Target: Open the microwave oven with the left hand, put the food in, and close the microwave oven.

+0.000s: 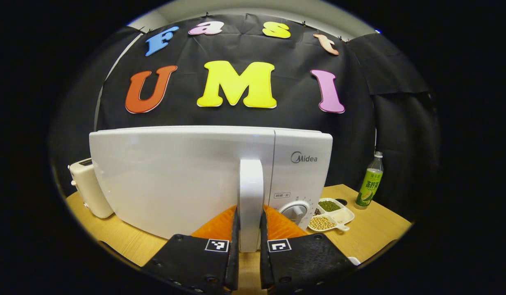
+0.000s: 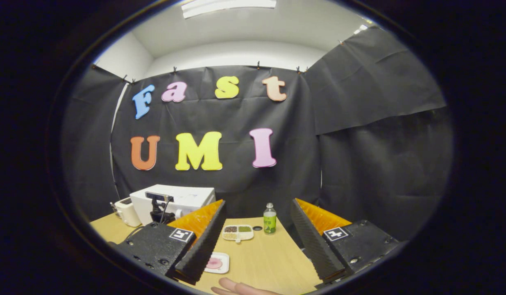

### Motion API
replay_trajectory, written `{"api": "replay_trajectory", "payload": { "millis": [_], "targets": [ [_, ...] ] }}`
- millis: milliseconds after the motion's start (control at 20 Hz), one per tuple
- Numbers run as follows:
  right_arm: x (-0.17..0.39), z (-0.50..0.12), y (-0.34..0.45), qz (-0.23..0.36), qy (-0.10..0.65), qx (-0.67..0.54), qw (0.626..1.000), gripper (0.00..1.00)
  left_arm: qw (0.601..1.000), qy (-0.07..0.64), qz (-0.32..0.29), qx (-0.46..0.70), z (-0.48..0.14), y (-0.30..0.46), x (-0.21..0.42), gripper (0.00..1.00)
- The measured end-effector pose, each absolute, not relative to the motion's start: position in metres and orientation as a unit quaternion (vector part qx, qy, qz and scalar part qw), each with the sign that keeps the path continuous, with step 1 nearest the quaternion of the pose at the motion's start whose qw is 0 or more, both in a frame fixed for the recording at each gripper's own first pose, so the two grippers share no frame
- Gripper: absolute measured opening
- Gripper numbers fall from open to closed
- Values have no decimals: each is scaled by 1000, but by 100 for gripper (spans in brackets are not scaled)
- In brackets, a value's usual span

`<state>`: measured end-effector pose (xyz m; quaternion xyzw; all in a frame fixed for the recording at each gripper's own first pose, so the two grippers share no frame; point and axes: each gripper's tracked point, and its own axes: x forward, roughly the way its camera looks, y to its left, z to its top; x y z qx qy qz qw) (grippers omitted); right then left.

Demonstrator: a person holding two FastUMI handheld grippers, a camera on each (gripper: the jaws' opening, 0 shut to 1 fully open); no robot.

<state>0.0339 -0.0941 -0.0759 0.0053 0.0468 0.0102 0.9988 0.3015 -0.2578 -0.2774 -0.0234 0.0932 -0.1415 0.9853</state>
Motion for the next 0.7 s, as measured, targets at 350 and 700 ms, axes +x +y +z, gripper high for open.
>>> {"api": "replay_trajectory", "payload": {
  "millis": [350,700],
  "targets": [
    [31,-80,-96,9,49,6,999,91,979,108,-173,-31,-276,-257,290,10],
    [32,-81,-89,14,52,-13,998,100,981,90,-170,-15,-274,-259,300,9]
  ]
}}
